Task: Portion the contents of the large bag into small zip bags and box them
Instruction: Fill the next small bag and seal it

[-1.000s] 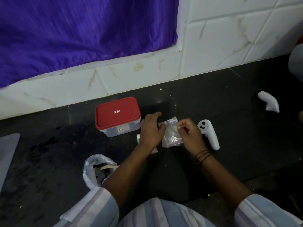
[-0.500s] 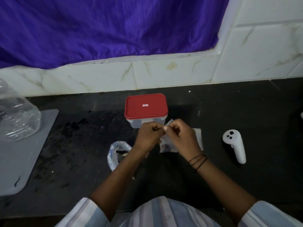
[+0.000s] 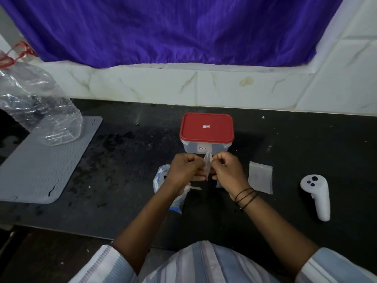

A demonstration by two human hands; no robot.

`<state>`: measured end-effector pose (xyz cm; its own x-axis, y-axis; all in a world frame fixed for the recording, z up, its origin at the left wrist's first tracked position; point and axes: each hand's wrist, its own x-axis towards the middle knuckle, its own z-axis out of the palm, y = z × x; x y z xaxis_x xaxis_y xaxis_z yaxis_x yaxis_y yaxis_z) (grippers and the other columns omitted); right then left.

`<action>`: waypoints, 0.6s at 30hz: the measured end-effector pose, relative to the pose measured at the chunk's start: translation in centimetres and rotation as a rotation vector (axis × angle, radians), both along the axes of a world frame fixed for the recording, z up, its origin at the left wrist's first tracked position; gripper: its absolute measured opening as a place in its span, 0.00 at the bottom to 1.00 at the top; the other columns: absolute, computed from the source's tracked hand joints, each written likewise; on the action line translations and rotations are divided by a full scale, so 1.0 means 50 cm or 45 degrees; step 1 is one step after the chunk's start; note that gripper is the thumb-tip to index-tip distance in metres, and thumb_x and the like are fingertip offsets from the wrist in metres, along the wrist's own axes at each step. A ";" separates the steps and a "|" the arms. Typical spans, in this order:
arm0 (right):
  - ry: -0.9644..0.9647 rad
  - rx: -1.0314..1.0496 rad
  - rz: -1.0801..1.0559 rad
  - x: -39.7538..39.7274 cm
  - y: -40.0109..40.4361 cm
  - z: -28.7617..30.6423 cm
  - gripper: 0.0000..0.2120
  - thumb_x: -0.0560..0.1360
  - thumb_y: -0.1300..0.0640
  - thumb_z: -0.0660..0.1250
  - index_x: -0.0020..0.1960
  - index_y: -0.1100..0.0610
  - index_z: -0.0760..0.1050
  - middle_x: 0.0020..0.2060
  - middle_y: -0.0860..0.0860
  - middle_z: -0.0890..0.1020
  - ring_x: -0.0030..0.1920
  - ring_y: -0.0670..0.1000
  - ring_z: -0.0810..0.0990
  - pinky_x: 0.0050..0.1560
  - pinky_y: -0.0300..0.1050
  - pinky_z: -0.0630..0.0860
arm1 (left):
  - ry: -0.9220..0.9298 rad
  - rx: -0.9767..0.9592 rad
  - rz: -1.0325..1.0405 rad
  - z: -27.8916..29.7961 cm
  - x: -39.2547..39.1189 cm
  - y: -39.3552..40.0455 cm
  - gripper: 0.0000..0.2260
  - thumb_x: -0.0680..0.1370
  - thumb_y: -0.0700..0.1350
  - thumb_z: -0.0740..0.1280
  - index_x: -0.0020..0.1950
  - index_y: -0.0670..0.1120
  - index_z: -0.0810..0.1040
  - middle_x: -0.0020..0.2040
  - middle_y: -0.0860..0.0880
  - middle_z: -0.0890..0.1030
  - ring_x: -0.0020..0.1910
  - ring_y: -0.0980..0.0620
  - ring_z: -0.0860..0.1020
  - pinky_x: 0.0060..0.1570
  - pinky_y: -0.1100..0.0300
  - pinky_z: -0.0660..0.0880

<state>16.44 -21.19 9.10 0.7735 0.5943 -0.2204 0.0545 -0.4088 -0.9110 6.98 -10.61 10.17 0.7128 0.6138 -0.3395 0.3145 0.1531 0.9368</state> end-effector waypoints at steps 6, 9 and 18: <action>-0.943 -0.319 0.386 -0.022 -0.002 0.034 0.05 0.79 0.59 0.61 0.54 0.53 0.68 0.43 0.48 0.74 0.42 0.48 0.77 0.38 0.43 0.75 | 0.331 1.016 0.094 0.005 -0.013 0.005 0.11 0.72 0.48 0.67 0.32 0.45 0.80 0.27 0.51 0.80 0.28 0.53 0.79 0.37 0.56 0.79; -0.944 -0.467 0.563 -0.023 0.007 0.051 0.06 0.78 0.61 0.62 0.52 0.53 0.76 0.47 0.49 0.75 0.47 0.51 0.77 0.42 0.45 0.75 | 0.281 1.139 0.002 0.019 -0.015 0.000 0.14 0.70 0.53 0.63 0.32 0.45 0.79 0.28 0.52 0.79 0.28 0.53 0.78 0.35 0.54 0.78; -0.530 -0.170 0.535 -0.004 0.029 0.084 0.10 0.75 0.54 0.70 0.35 0.47 0.77 0.31 0.46 0.79 0.34 0.45 0.79 0.39 0.45 0.79 | -0.136 1.220 -0.268 0.042 -0.064 0.071 0.08 0.70 0.43 0.70 0.48 0.46 0.81 0.42 0.51 0.81 0.40 0.53 0.78 0.40 0.57 0.75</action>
<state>16.22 -19.76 13.32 0.5158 0.8556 -0.0432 0.5769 -0.3842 -0.7208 3.77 -7.04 12.26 0.8368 0.4529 0.3077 0.1550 -0.7349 0.6602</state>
